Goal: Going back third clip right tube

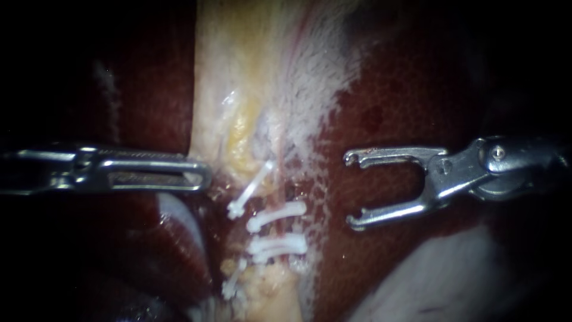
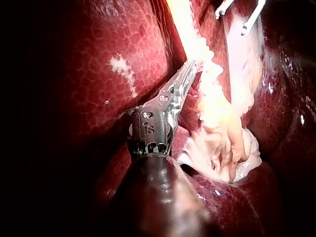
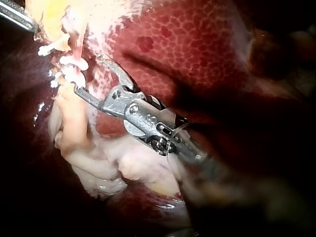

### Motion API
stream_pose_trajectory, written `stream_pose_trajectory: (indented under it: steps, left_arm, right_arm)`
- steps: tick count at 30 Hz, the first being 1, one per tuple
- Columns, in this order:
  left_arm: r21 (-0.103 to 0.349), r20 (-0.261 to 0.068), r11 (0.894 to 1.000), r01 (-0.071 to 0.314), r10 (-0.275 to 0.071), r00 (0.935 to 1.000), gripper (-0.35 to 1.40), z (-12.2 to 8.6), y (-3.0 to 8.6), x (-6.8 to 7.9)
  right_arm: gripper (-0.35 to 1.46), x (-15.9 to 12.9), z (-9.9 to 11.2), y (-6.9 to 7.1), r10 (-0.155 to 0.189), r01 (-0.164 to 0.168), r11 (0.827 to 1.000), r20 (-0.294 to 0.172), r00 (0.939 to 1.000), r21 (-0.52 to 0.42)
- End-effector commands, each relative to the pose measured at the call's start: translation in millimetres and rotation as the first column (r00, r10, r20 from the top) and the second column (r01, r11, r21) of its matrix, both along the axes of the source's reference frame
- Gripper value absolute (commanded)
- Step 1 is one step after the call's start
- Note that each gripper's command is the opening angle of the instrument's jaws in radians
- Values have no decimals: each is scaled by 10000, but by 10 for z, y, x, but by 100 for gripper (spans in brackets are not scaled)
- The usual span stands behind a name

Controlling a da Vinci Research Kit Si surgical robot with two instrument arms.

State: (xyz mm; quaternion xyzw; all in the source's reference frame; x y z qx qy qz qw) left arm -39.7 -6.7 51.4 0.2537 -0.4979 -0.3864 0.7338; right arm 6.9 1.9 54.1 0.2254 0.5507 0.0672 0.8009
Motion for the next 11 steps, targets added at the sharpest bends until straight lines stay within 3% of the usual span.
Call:
stream_pose_trajectory:
  steps: [1, 11]
  left_arm:
    - [-13, -3, 10000, -21, 21, 10000, -35, 0, 0, 0]
    - [-5, 7, 10000, -33, 33, 10000, -35, 0, 2, 1]
  right_arm:
    - [56, 0, 0, 0, 2, -2, 10000, -1, 10000, 1]
    - [56, -2, 0, 0, -8, 8, 10000, -7, 10000, 1]
